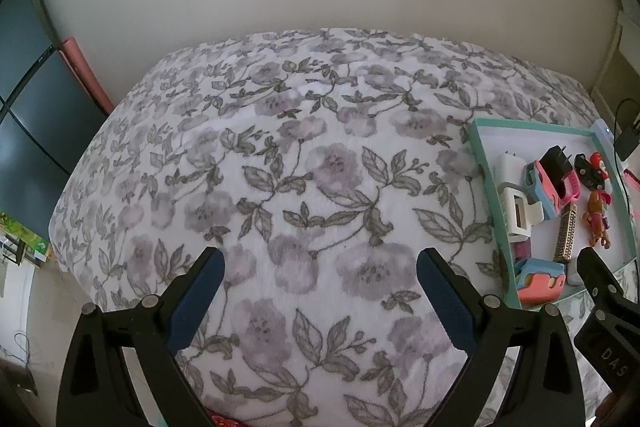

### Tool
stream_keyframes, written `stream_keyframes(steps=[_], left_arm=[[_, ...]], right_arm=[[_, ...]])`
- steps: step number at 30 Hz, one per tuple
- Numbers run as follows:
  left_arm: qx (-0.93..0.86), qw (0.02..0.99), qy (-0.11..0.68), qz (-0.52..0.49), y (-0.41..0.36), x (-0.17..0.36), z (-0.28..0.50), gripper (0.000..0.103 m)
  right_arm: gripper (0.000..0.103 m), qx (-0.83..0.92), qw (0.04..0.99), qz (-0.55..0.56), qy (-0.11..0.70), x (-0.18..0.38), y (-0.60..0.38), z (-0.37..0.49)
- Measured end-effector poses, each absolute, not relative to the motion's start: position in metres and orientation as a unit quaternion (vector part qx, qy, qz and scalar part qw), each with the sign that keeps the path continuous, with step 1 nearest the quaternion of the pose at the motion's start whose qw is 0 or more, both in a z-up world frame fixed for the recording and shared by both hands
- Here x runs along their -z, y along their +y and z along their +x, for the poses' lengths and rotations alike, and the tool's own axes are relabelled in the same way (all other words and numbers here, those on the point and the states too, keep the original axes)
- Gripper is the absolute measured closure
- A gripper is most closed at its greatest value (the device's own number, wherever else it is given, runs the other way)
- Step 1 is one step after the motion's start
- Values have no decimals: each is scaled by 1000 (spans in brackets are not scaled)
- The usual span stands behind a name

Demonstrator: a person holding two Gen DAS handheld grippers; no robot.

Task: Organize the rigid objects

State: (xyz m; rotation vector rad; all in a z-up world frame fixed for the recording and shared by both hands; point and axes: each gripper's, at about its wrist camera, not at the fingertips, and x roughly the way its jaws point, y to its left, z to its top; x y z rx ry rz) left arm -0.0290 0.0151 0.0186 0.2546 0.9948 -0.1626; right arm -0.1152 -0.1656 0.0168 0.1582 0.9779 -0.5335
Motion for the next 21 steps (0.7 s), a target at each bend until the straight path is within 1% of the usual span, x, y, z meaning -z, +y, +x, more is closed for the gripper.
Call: stream_keyframes(steps=[21], left_arm=[[73, 864, 485, 114, 18, -14, -27, 6]], right_arm=[[0, 250, 842, 68, 472, -14, -165, -113]])
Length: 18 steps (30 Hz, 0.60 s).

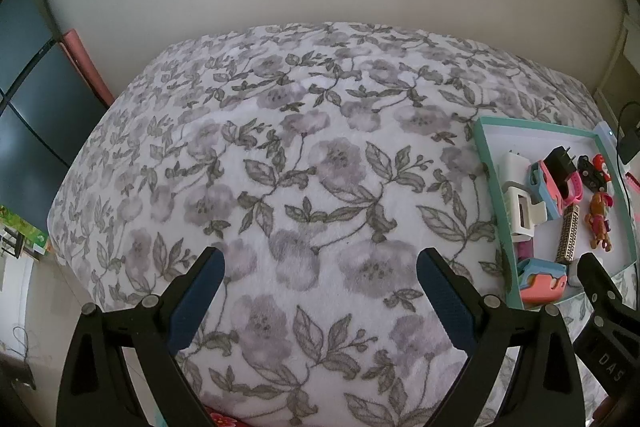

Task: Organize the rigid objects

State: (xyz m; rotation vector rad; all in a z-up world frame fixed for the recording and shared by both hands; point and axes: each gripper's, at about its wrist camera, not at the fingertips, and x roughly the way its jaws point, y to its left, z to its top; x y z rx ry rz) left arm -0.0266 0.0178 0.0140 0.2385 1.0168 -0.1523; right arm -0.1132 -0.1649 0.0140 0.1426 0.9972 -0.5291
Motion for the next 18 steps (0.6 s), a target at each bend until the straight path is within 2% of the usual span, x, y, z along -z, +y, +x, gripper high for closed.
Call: stream_keyframes(steps=[18], left_arm=[[69, 861, 491, 108, 20, -12, -25, 6]], right_arm=[[0, 247, 842, 66, 476, -12, -165, -113]])
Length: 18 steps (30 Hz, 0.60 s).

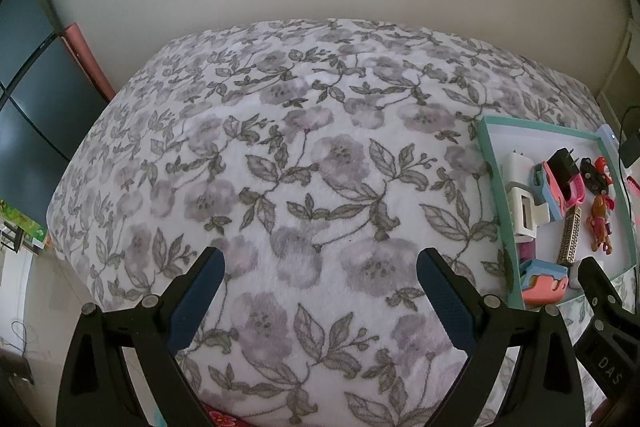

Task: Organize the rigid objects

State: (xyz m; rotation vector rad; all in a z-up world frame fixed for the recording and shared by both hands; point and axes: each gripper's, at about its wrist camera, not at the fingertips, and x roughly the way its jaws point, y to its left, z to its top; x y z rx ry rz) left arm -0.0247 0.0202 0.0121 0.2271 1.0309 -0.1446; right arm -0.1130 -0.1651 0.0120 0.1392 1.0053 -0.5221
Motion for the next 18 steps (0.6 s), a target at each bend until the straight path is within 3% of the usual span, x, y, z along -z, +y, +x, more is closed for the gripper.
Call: stream_keyframes(steps=[18], left_arm=[[67, 861, 493, 105, 21, -11, -24, 6]], right_arm=[[0, 246, 841, 65, 477, -12, -165, -112]])
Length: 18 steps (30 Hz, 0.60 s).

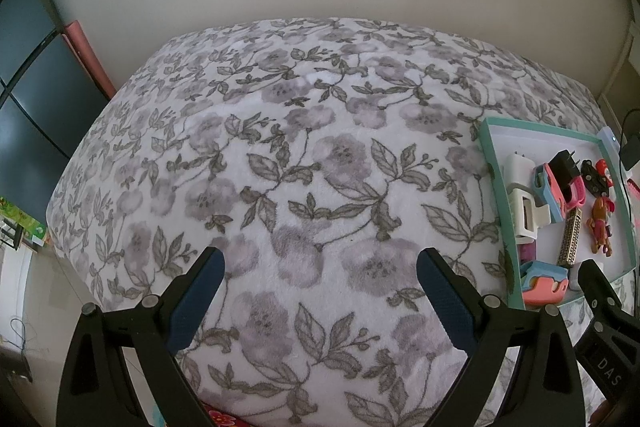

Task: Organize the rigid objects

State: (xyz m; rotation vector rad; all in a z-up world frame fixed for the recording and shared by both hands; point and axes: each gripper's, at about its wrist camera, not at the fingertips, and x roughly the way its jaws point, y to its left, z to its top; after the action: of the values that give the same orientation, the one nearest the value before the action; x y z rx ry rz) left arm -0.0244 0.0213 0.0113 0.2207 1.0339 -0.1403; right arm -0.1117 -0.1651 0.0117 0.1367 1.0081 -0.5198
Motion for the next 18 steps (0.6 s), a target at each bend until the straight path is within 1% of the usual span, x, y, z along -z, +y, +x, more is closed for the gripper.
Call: stream_keyframes(steps=[18], left_arm=[[67, 861, 492, 109, 20, -12, -25, 6]], right_arm=[[0, 246, 841, 64, 478, -11, -164, -112]])
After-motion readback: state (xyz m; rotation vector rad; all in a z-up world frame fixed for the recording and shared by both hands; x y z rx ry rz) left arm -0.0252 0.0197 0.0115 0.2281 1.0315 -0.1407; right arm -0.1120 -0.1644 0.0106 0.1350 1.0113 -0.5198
